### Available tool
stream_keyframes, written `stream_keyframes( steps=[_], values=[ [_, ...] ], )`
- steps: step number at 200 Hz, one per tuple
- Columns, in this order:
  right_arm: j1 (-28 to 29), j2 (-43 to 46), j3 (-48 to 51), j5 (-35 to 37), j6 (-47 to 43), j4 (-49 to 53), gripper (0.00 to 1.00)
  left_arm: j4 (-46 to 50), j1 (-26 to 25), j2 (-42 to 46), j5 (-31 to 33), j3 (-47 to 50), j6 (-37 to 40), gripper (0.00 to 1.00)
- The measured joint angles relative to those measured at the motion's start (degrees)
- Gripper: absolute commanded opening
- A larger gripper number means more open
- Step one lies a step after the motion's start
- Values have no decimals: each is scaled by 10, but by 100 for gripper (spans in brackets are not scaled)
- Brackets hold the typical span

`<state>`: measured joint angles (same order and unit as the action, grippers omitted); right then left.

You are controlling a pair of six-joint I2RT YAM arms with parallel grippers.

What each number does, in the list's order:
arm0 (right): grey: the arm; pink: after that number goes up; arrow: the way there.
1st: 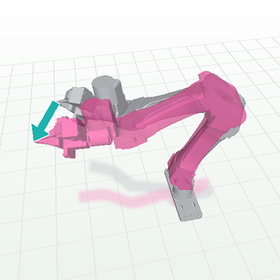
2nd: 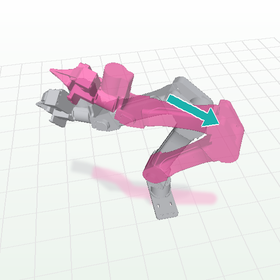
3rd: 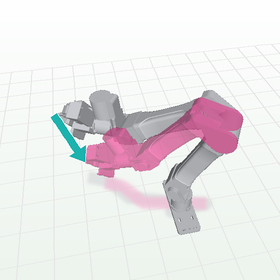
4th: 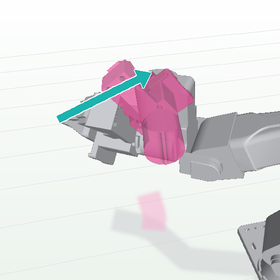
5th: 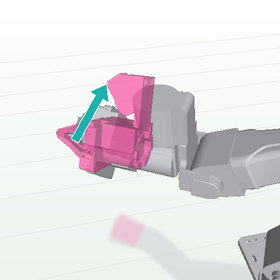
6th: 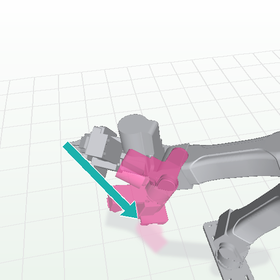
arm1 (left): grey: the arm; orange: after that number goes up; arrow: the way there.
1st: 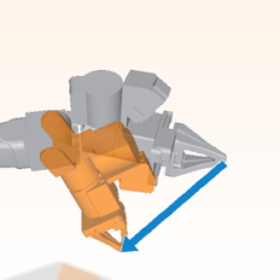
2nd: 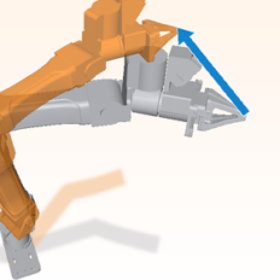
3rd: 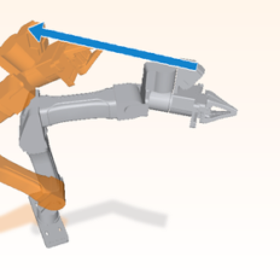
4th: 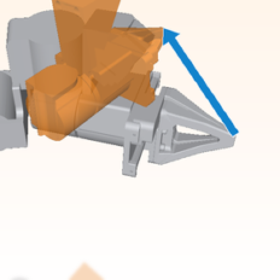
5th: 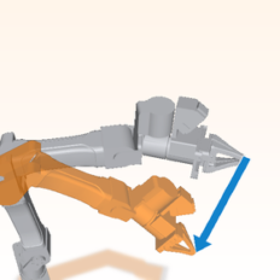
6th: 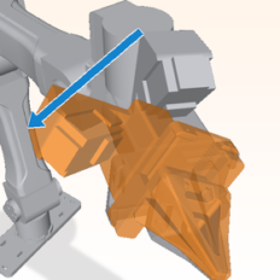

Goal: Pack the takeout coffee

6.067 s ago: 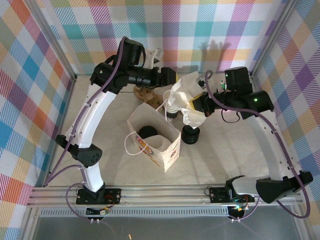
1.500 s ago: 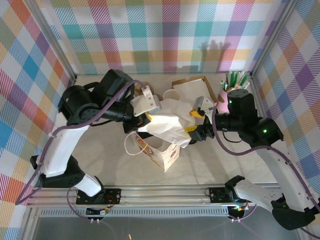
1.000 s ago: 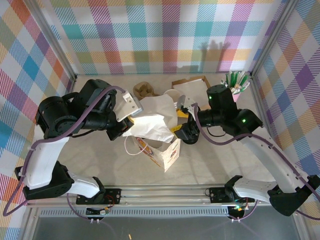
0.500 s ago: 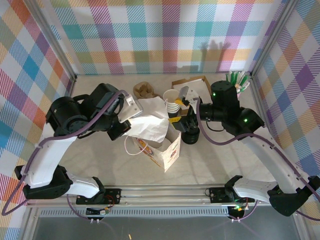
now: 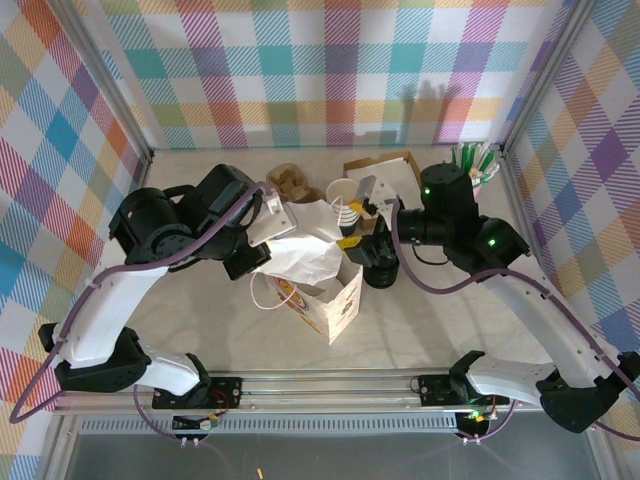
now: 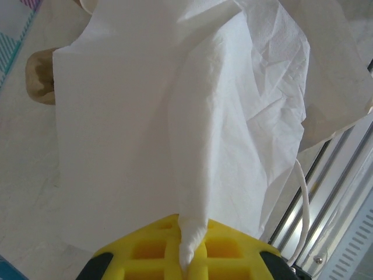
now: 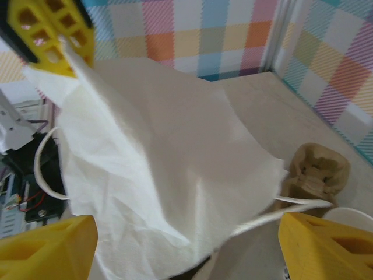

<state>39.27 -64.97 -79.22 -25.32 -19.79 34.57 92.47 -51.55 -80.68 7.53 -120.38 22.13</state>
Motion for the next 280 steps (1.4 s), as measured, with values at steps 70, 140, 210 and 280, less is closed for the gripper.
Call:
stream_keyframes(
  steps=[70,140,210,280],
  values=[
    [124,-112,-76,28,-61,-1,83,0,-6,1,-6,-11,4,0],
    [126,-156,-81,47,-82,3,39,0,-9,14,-10,-36,9,0],
    [133,-155,-81,29,-77,4,0,0,-9,58,4,-38,9,0],
    [131,-107,-28,65,-39,-12,0,0,-10,63,46,-15,8,97]
  ],
)
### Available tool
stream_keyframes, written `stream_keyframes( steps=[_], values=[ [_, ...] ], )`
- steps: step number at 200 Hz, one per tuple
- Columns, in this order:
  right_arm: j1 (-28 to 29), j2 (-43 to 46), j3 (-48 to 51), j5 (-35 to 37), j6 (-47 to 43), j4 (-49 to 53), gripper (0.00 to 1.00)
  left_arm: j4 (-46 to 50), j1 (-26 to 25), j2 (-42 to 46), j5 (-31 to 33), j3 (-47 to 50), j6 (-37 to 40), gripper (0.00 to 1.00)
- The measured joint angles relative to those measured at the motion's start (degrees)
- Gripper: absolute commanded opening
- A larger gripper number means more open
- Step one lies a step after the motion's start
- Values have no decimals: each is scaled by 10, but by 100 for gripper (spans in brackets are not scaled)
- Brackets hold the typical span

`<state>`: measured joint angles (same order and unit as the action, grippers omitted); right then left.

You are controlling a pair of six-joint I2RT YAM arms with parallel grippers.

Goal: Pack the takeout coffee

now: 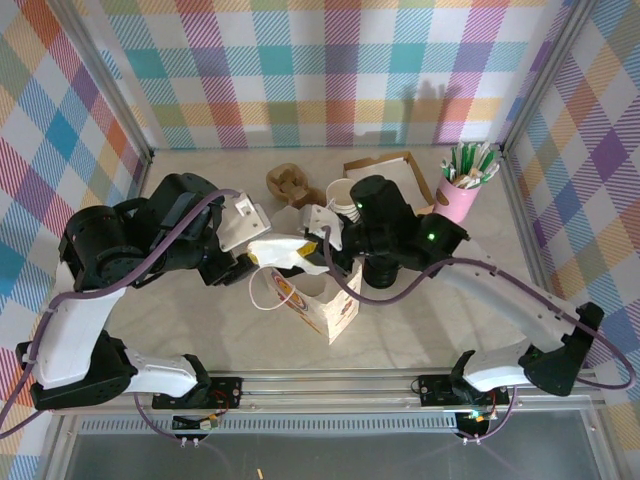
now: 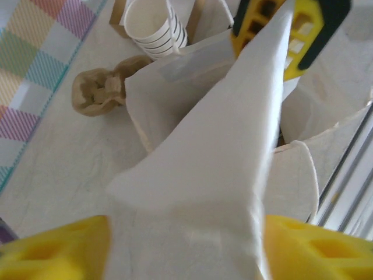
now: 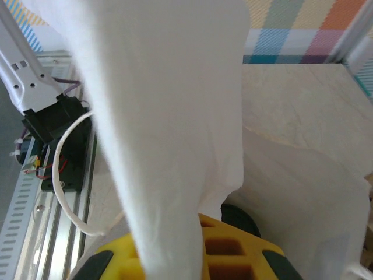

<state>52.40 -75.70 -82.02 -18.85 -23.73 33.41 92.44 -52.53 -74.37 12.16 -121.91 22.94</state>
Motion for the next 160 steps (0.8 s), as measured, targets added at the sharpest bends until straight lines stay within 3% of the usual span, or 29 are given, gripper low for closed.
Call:
stream_keyframes(
  steps=[32,69,109,160],
  values=[
    [-2,52,80,-1,23,-49,0,-19,0,46,-20,50,-8,100],
    [-2,67,93,-26,36,-78,0,-58,0,97,-66,93,-8,100],
    [-2,74,93,-53,36,-84,0,-91,0,79,-111,96,-6,98],
    [-2,74,93,-70,36,-84,0,-155,0,54,-117,114,2,93]
  ],
)
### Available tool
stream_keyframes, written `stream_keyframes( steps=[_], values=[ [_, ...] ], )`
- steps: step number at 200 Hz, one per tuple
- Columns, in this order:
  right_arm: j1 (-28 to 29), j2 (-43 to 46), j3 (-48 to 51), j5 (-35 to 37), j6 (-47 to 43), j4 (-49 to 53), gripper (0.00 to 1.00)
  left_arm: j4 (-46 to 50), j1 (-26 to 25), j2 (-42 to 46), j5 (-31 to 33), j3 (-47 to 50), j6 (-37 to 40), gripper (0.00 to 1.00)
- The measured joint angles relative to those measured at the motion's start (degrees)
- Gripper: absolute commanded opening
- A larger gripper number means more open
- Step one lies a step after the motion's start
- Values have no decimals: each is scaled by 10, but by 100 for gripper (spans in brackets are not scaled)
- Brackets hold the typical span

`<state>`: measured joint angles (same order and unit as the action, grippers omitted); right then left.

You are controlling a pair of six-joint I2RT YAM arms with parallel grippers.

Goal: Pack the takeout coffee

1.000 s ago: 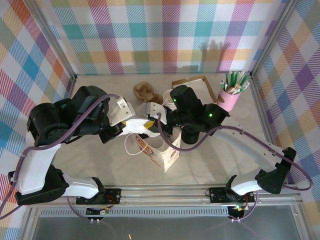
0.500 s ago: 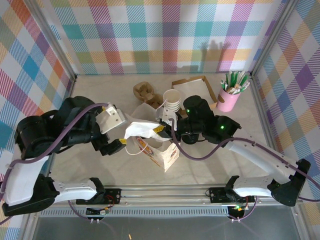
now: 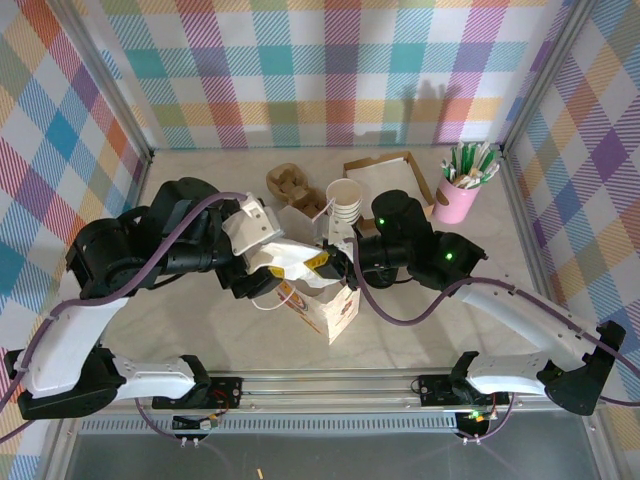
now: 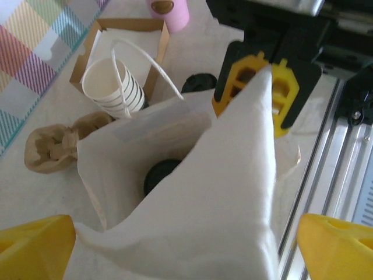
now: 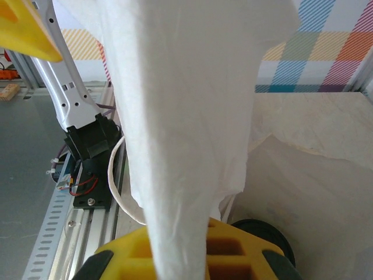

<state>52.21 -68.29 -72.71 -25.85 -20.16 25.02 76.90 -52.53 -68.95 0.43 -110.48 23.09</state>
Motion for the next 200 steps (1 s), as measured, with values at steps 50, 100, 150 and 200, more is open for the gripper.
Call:
stream_keyframes(
  steps=[50,100,150,200],
  values=[
    [0,5,0,-3,-4,4,0,-6,2,-3,-26,0,15,76],
    [0,10,1,-1,-4,5,3,0,5,-10,-48,0,22,10],
    [-11,12,23,49,6,3,76,35,6,-33,-36,-35,19,0],
    [-60,51,62,102,20,3,87,132,7,-109,-8,-124,7,0]
  ],
)
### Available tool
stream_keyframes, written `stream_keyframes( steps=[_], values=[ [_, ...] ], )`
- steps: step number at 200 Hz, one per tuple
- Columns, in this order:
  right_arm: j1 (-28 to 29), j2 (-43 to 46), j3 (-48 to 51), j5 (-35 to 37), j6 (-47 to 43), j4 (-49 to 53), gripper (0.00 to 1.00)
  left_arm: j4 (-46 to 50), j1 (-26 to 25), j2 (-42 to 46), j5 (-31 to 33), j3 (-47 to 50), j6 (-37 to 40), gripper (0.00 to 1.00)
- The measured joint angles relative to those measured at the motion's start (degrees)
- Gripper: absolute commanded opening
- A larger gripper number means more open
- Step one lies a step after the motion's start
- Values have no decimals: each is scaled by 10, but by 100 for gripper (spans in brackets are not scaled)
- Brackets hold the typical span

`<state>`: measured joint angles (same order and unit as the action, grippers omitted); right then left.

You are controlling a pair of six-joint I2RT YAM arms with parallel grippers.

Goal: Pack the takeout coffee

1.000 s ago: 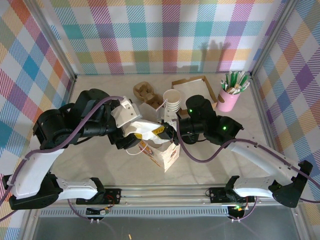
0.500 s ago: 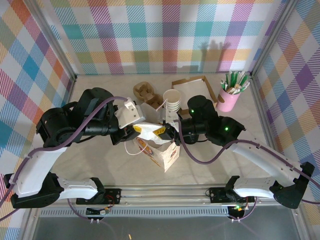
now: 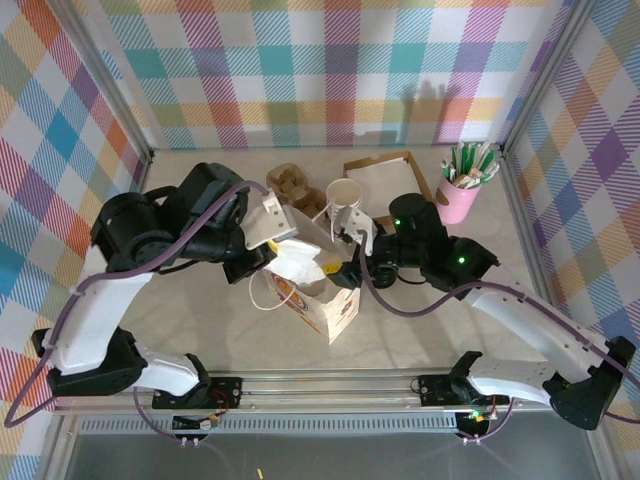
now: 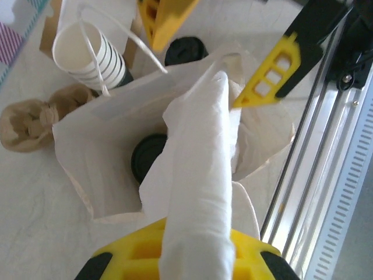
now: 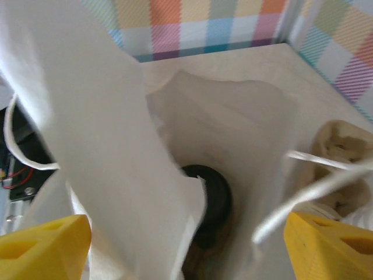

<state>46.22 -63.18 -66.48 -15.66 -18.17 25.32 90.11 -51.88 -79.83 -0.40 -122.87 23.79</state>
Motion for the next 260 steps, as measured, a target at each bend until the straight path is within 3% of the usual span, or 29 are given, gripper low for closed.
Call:
stream_keyframes(
  steps=[62,179,260],
  values=[
    [-16,55,8,40,0,0,87,24,0,-73,12,-30,-6,0],
    [-31,111,38,96,-3,18,89,24,-7,-141,-86,-76,-35,0],
    [-31,124,49,117,-7,28,89,24,-8,-147,-106,26,-90,1]
  ],
)
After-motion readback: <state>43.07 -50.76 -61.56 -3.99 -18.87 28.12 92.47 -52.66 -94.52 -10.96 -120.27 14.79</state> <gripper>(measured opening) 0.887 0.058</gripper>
